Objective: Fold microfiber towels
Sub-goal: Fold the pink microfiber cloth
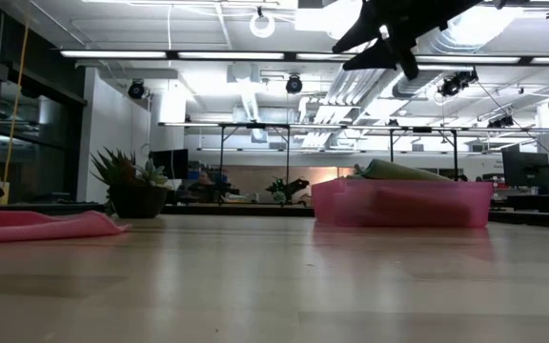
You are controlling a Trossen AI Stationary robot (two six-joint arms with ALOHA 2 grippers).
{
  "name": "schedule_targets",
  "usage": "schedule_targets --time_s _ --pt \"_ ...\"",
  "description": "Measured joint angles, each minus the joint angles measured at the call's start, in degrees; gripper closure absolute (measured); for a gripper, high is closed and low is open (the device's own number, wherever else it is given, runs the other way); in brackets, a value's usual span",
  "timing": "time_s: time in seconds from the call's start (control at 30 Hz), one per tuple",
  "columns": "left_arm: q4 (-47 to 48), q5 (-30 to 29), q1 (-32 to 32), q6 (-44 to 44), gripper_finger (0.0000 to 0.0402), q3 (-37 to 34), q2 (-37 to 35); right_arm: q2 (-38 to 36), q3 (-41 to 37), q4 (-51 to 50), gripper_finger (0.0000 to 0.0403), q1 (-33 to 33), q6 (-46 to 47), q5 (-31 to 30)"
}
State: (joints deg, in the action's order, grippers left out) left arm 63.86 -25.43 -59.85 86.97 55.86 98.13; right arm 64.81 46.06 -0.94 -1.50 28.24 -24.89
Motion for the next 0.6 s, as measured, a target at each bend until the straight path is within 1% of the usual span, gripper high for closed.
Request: schedule_targets --time_s 0.23,0.47,0.53,0.6 --pt "5.98 2.54 1.03 1.37 0.0241 0.00 1.31 0.37 0.00 -0.21 0.0230 0.00 0.01 0.39" --pt "10.37 8.87 0.36 1.27 0.0241 0.03 1.31 0.48 -0.02 -0.21 0.0230 0.00 0.01 0.40" --pt "11.21 10.33 0.05 0.56 0.0241 0.94 1.31 0.48 -0.02 -0.21 0.0230 0.00 0.01 0.40" --pt "13.38 10.27 -0.33 -0.01 0.0241 2.65 1.31 0.48 0.00 -0.23 0.0230 0.00 0.01 0.40"
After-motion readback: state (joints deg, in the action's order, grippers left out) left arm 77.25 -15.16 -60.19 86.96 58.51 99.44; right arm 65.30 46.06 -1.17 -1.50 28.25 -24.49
